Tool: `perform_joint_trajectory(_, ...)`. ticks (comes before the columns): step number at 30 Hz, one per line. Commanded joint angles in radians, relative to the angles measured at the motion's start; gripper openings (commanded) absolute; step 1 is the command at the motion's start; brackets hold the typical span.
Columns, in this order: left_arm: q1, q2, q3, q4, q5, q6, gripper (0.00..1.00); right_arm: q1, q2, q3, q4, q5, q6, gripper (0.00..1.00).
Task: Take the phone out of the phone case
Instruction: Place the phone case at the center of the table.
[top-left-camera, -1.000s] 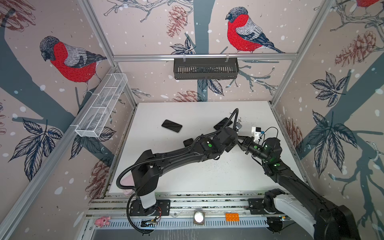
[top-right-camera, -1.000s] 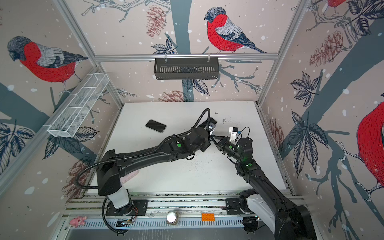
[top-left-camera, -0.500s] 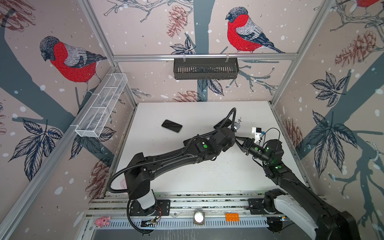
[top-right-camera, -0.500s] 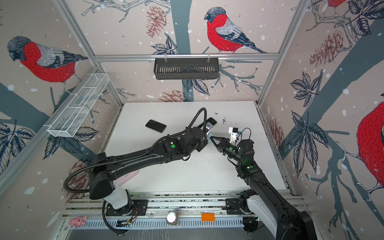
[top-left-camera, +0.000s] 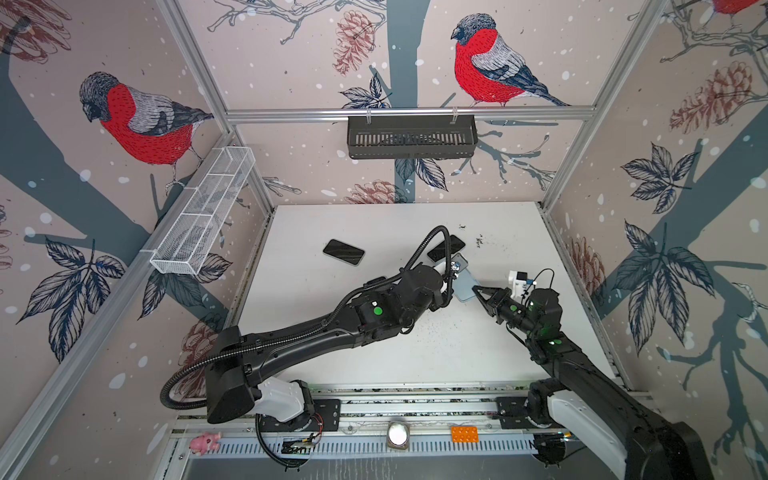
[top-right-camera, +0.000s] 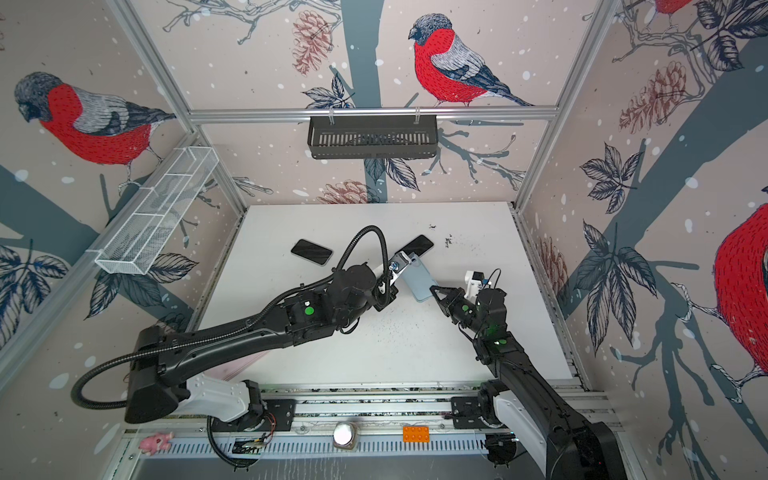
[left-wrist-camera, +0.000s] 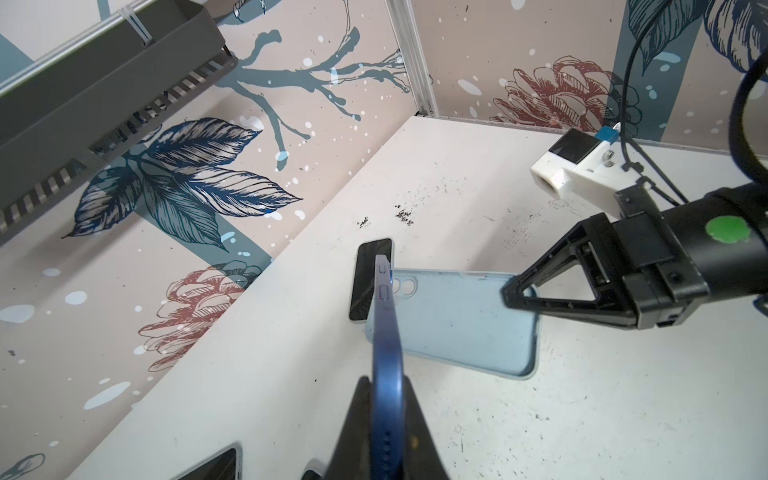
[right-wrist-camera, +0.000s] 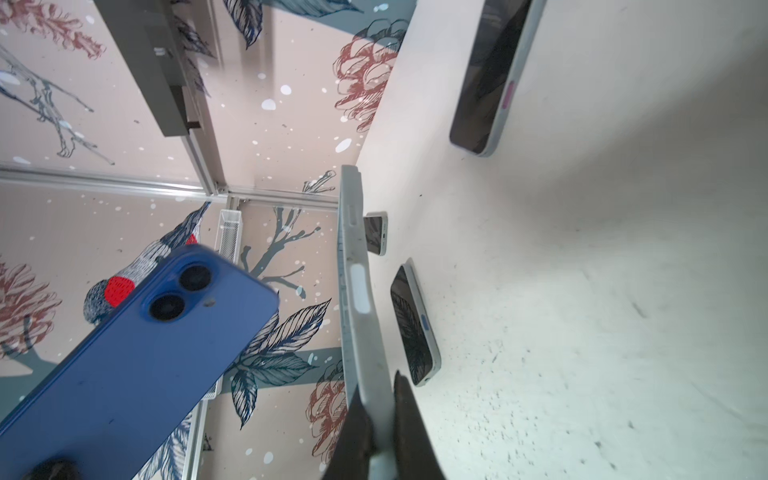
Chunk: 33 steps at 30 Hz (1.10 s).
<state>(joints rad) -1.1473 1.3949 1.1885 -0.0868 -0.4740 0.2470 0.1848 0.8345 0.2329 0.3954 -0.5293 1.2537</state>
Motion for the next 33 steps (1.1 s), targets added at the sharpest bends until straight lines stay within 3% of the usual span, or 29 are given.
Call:
perform_joint_trajectory(1,-0.005,-0.01,-0.022,0.057,-0.094,0.082,0.0,-0.047,-0.039,-0.013,-0.06,0.028,-0.009,0.01)
perform_joint_trajectory(9,-0.024,0.095,-0.123,0.118,-0.183,0.167,0.0,-0.12,-0.13,-0.049,-0.148,0.078,0.014,0.02)
perform_joint_trajectory(16,-0.072,0.281,-0.117,0.206,-0.325,0.281,0.0,-0.099,-0.063,-0.06,-0.12,0.076,0.042,0.02)
perform_joint_trajectory(33,-0.082,0.401,-0.171,0.254,-0.245,0.366,0.0,0.067,0.129,-0.085,0.049,0.236,0.167,0.03)
